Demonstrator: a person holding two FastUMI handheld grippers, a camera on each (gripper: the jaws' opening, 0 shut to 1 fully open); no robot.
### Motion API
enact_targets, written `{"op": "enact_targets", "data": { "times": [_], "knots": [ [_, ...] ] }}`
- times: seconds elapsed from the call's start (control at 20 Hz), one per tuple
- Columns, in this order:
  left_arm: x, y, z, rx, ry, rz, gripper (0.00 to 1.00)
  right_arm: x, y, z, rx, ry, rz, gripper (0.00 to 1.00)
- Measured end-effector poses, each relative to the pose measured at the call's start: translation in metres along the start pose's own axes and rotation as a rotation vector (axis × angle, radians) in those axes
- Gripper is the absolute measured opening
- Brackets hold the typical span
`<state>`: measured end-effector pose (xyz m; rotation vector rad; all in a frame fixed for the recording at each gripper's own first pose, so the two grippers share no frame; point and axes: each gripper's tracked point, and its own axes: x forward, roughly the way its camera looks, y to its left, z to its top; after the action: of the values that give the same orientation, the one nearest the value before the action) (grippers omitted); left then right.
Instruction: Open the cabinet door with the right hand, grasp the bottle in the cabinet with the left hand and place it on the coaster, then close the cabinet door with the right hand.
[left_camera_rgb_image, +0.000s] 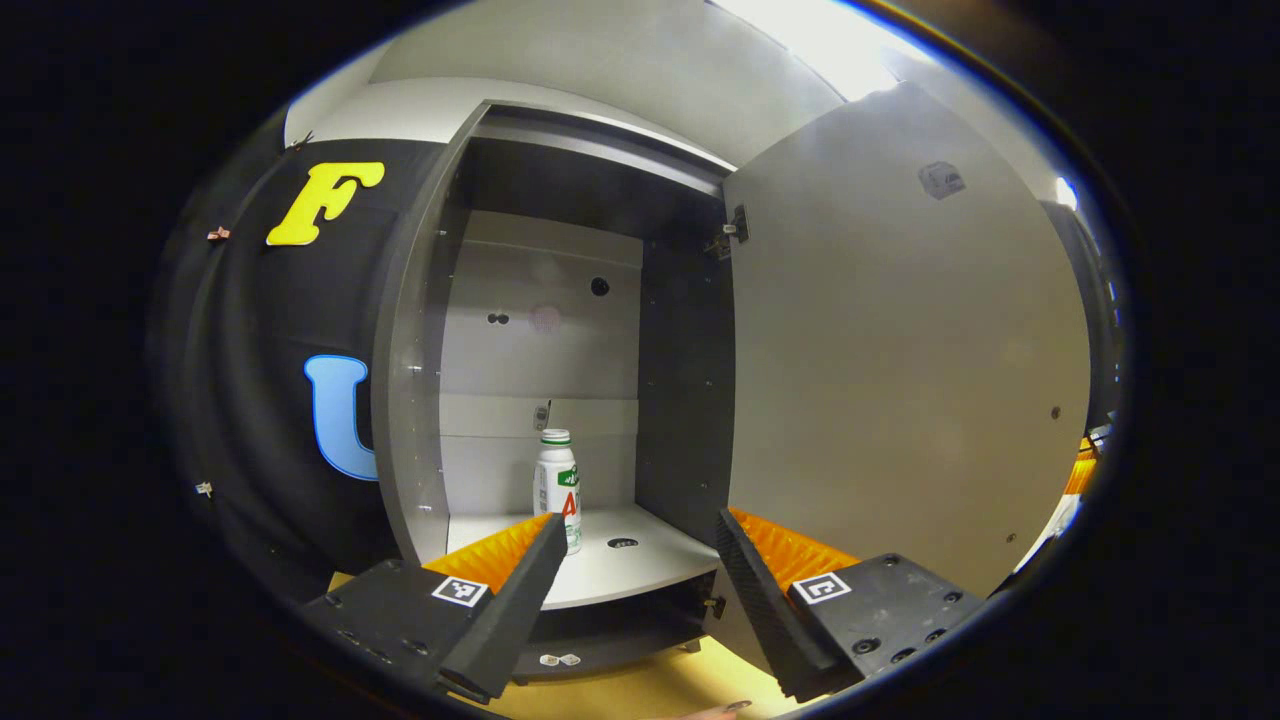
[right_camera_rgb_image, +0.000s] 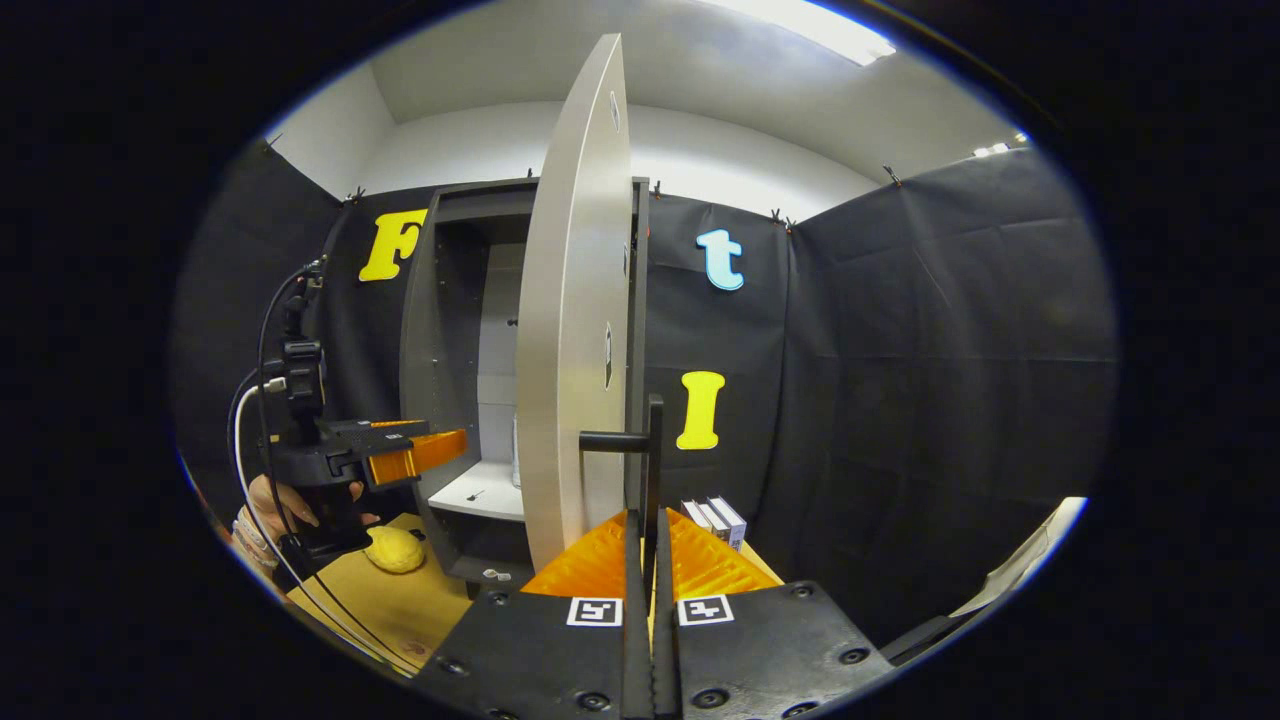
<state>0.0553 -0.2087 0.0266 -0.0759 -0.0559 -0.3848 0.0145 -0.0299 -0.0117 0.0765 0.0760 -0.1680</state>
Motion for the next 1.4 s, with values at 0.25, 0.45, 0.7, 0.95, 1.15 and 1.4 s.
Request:
{"op": "enact_targets", "data": {
  "times": [0.25,0.45,0.7,0.95,1.15,1.4],
  "knots": [
    [0.007,-0.002,-0.002,0.005,0.006,0.015,0.95,0.006,-0.010,-0.005,0.040,0.013,-0.026,0.05],
    [0.013,0.003,-0.008,0.010,0.018,0.034,0.95,0.003,-0.016,-0.006,0.059,0.006,-0.039,0.05],
    [0.034,0.024,-0.017,0.000,0.038,0.080,0.95,-0.006,-0.023,-0.005,0.011,-0.004,-0.059,0.06],
    [0.079,0.063,-0.024,-0.044,0.037,0.157,0.95,-0.029,-0.025,0.020,0.006,-0.091,-0.117,0.05],
    [0.126,0.096,-0.033,-0.019,0.046,0.215,0.95,-0.056,-0.007,0.043,-0.013,-0.168,-0.114,0.05],
    [0.176,0.109,-0.045,0.051,0.059,0.197,0.95,-0.053,0.019,0.046,-0.096,-0.181,-0.132,0.06]
  ]
}}
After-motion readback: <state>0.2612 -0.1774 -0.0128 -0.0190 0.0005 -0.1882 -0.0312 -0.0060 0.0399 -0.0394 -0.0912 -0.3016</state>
